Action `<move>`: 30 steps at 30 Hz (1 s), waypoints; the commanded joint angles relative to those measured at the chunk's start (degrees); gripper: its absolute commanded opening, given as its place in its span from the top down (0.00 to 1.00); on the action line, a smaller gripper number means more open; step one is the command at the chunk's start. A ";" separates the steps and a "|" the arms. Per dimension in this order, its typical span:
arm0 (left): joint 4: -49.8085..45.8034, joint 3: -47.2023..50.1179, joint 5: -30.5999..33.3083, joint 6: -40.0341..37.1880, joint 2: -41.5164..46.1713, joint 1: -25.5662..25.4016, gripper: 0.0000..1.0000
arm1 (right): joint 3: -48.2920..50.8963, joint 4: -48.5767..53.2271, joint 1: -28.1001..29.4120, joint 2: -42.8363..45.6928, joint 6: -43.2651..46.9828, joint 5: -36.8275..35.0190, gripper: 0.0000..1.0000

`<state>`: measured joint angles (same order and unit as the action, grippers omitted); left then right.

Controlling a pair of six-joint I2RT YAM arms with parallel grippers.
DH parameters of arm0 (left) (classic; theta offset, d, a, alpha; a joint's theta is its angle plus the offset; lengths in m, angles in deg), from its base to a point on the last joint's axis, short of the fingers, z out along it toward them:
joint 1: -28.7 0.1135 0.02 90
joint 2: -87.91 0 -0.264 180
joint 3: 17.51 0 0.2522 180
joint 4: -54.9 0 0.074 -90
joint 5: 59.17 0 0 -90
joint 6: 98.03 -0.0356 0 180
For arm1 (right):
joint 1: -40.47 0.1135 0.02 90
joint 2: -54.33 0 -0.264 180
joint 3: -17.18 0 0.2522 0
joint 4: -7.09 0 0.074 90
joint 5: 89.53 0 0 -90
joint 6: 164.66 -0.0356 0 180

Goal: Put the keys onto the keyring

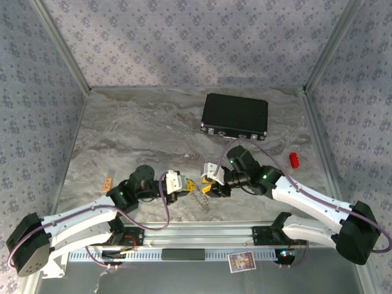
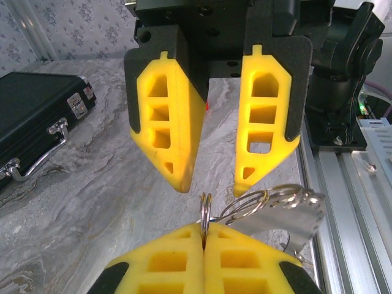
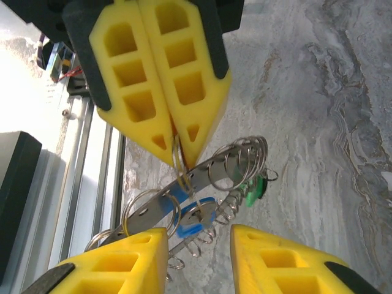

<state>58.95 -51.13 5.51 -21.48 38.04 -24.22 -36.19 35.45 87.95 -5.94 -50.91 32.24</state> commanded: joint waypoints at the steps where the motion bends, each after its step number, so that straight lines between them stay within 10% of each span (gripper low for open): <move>1: 4.26 -0.07 -1.65 0.51 1.44 -0.07 1.00 | 0.33 -3.77 -0.28 0.46 -2.32 1.58 0.68; 30: 6.23 -0.05 -3.92 0.79 1.01 -0.09 1.00 | -2.06 -3.37 -0.10 -4.20 -0.65 4.44 0.94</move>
<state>60.65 -50.83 4.59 -21.48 38.35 -24.22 -36.30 32.34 87.95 -8.43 -52.35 35.71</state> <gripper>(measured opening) 0.045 0.058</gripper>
